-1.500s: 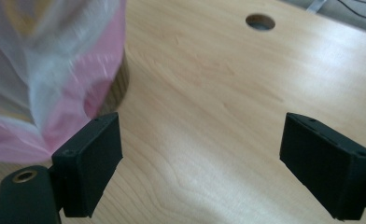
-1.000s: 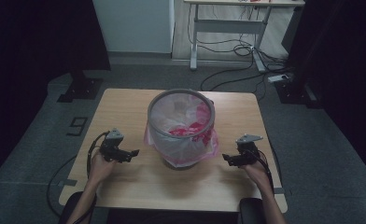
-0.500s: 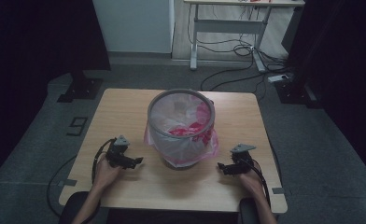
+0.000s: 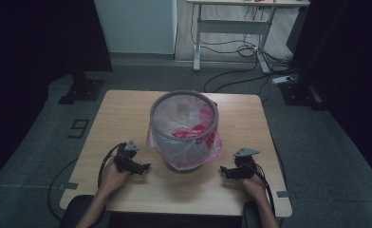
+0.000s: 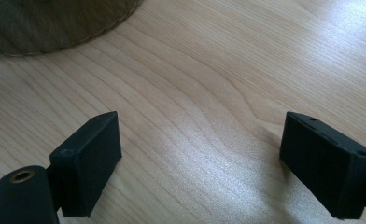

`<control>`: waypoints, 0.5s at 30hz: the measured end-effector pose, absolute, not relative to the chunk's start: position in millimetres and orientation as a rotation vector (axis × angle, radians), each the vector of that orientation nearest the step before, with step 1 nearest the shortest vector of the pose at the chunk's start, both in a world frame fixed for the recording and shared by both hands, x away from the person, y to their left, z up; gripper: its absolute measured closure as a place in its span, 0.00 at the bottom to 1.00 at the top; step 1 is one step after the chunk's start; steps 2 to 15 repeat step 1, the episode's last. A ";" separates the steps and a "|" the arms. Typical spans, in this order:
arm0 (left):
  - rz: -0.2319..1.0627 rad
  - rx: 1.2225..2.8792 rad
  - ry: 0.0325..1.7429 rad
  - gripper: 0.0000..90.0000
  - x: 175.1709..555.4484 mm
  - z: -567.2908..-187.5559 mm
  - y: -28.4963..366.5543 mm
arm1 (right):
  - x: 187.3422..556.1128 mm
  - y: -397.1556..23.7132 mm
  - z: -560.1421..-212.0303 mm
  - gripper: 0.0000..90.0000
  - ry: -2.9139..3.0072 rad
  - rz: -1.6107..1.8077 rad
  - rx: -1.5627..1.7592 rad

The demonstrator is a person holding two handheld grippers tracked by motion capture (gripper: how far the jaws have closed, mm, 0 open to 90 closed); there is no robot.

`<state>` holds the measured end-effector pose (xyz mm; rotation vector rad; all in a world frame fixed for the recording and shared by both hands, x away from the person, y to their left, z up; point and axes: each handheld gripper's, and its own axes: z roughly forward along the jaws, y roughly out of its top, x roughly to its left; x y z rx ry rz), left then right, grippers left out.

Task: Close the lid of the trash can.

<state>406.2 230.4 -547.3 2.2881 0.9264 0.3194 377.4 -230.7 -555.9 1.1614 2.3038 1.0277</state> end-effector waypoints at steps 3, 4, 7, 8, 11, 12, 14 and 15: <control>0.320 2.288 0.928 0.00 406.2 -547.3 230.3 | 377.4 -230.7 -555.9 0.14 2.303 1.028 1.161; 0.320 2.288 0.928 0.00 406.2 -547.3 230.3 | 377.4 -230.7 -555.9 0.14 2.303 1.028 1.161; 0.320 2.288 0.928 0.00 406.2 -547.3 230.3 | 377.4 -230.7 -555.9 0.14 2.303 1.028 1.161; 0.320 2.288 0.928 0.00 406.2 -547.3 230.3 | 377.4 -230.7 -555.9 0.14 2.303 1.028 1.161; 0.320 2.288 0.928 0.00 406.2 -547.3 230.3 | 377.4 -230.7 -555.9 0.14 2.303 1.028 1.161; 0.320 2.288 0.928 0.00 406.2 -547.3 230.3 | 377.4 -230.7 -555.9 0.14 2.303 1.028 1.161; 0.320 2.288 0.928 0.00 406.2 -547.3 230.3 | 377.4 -230.7 -555.9 0.14 2.303 1.028 1.161; 0.320 2.288 0.928 0.00 406.2 -547.3 230.3 | 377.4 -230.7 -555.9 0.14 2.303 1.028 1.161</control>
